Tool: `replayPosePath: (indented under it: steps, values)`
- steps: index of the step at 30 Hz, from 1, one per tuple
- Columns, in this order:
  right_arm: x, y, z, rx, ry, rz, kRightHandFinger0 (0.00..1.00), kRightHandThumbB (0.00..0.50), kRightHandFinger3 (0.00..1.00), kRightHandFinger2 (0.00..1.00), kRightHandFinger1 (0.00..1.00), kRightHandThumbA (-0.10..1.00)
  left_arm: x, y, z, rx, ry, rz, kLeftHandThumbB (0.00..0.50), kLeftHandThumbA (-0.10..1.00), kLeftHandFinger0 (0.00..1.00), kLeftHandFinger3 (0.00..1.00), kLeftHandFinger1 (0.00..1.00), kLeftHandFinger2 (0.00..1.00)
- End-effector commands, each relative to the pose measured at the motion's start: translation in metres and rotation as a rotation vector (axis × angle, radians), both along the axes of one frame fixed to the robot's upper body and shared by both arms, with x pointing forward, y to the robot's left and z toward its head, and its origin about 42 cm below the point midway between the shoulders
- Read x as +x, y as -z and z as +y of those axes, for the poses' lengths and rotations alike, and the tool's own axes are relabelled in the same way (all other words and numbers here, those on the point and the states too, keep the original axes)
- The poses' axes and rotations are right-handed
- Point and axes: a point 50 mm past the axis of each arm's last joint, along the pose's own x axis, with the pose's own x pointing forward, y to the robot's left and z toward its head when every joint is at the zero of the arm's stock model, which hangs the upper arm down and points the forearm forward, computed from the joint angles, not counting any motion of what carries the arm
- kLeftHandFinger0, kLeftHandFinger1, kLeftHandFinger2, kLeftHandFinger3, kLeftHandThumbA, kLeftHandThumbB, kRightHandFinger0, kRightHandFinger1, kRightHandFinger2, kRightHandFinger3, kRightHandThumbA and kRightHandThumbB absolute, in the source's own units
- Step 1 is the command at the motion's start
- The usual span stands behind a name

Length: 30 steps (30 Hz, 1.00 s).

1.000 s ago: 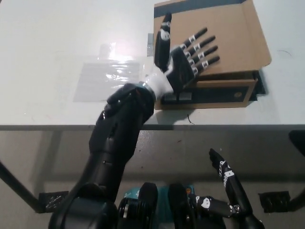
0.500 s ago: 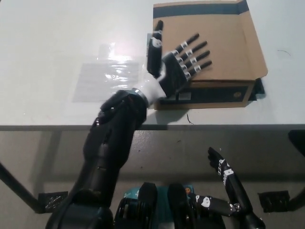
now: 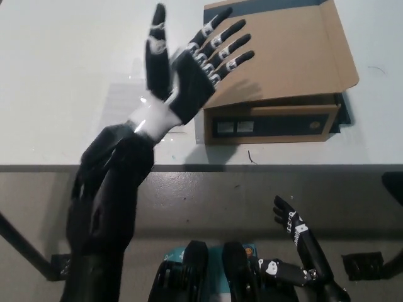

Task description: A small storge box is placed at the center of the table and the robot uses its left hand to push the lid and close it

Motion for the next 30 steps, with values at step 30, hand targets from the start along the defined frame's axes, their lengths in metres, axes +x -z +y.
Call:
replayPosePath:
  steps: [30]
  values:
    - [-0.001, -0.006, 0.005, 0.06, 0.043, -0.056, 1.0, 0.413, 1.0, 1.0, 1.0, 1.0, -0.124, 0.196, 0.115, 1.084, -0.462, -0.386, 0.318, 1.0, 1.0, 1.0, 1.0, 1.0]
